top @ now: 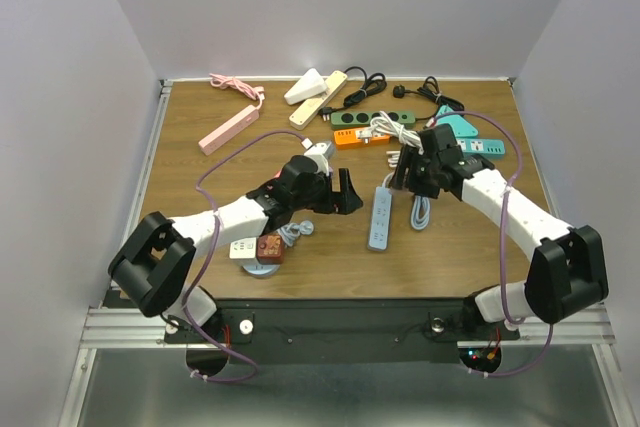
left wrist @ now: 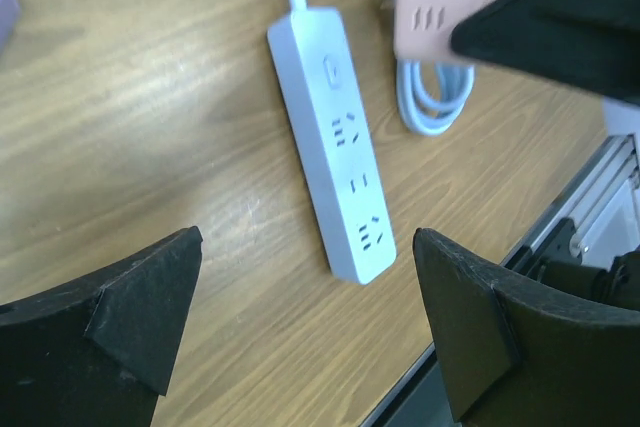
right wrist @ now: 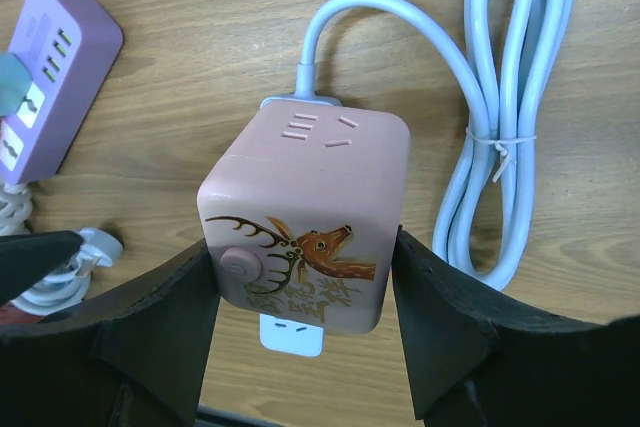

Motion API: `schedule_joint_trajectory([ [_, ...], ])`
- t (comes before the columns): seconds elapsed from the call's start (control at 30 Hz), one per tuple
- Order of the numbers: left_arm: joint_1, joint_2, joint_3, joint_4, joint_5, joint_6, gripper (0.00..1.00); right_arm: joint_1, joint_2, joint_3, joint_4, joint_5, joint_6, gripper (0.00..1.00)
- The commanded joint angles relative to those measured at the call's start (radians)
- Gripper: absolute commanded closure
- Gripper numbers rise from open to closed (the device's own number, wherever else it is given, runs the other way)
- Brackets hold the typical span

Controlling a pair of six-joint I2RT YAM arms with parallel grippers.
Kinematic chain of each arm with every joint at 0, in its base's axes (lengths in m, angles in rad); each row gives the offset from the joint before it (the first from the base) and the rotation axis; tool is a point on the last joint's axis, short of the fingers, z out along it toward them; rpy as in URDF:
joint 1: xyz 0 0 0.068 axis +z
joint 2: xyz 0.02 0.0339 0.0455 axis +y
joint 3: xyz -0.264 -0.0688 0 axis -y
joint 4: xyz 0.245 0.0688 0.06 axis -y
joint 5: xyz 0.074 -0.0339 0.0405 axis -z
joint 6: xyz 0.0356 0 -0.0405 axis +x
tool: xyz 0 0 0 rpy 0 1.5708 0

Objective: Insert the plug

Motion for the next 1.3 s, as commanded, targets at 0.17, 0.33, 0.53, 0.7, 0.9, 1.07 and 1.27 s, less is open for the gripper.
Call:
schedule_joint_trajectory([
  [0.17,0.015,0.012,-0.021,0.061,0.051,0.029,0.02,0.077,0.068,0.045,0.03,-0.018,0.055,1.0],
  [0.33,0.02,0.003,-0.033,0.073,0.065,0.029,0.02,0.086,0.062,0.04,0.029,-0.042,0.07,1.0],
  [0.53,0.023,0.01,-0.041,0.084,0.097,0.024,0.02,0.085,0.039,0.034,0.024,-0.068,0.082,1.0],
  [0.7,0.023,0.01,-0.052,0.11,0.111,0.011,0.03,0.085,0.034,0.024,0.006,-0.09,0.082,0.99],
  [0.9,0.023,0.021,-0.058,0.127,0.121,0.003,0.03,0.085,0.01,0.014,-0.017,-0.137,0.075,1.0],
  [1.07,0.024,0.03,-0.063,0.133,0.135,0.003,0.04,0.085,0.017,0.001,-0.046,-0.176,0.052,1.0],
  [1.27,0.023,0.03,-0.072,0.131,0.137,-0.003,0.05,0.085,0.022,-0.038,-0.068,-0.186,0.024,1.0],
])
